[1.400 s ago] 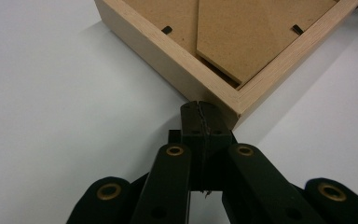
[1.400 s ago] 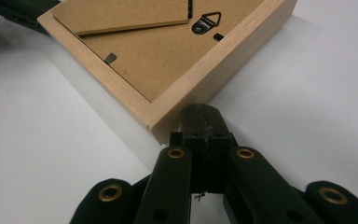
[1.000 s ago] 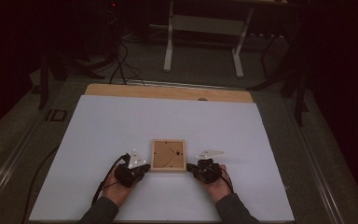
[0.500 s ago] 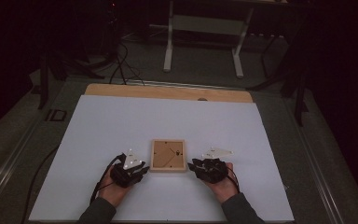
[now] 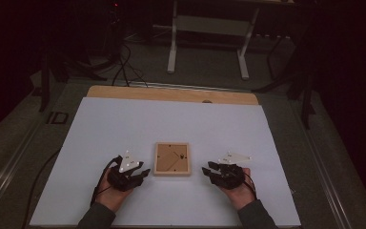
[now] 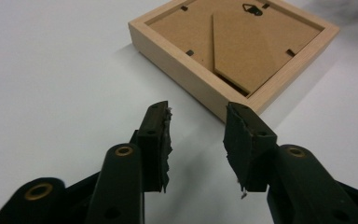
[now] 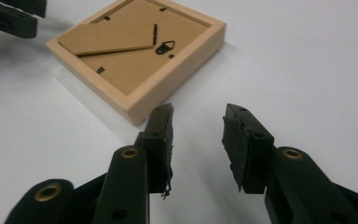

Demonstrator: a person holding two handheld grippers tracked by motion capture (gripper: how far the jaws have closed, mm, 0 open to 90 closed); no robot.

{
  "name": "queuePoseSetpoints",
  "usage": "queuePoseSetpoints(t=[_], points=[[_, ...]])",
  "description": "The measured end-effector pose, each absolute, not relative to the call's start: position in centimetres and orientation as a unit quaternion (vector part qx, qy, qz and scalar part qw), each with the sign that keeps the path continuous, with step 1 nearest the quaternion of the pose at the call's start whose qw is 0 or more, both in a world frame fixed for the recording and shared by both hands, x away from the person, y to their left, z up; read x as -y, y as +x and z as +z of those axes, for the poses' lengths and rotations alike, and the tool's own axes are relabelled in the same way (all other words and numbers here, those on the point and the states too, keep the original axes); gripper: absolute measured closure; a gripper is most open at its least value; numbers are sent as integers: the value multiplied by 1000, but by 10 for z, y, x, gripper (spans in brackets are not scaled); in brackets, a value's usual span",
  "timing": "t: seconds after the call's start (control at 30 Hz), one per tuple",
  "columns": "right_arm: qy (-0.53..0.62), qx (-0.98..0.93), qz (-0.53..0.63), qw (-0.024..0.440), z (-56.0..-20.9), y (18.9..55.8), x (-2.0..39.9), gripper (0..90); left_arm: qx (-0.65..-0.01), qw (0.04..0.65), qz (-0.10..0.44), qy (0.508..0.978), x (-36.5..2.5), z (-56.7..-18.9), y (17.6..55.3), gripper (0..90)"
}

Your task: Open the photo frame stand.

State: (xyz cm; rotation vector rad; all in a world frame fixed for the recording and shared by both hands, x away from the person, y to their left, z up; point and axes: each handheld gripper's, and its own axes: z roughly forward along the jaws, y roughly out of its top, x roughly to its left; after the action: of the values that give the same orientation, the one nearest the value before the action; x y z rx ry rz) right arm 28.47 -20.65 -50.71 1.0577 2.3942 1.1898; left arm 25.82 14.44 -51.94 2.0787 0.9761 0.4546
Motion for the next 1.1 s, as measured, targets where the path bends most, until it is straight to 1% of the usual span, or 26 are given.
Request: queuePoseSetpoints(t=[0.07,0.2,0.5,0.67,0.8,1.1], points=[[370,-821,413,134,-507,283,213,606,-384,388,177,819,-144,-516,258,568],[373,-819,413,134,-509,282,217,597,-379,395,176,818,-140,-502,258,542],[375,-816,419,132,-511,281,217,595,-379,391,157,824,-132,-487,267,537],[374,-817,419,132,-512,280,217,593,-369,380,151,834,-118,-477,278,532],[376,-814,422,131,-512,280,217,591,-366,377,146,838,-110,-476,283,520],[376,-815,422,130,-513,280,216,587,-362,342,135,857,-86,-489,297,491]])
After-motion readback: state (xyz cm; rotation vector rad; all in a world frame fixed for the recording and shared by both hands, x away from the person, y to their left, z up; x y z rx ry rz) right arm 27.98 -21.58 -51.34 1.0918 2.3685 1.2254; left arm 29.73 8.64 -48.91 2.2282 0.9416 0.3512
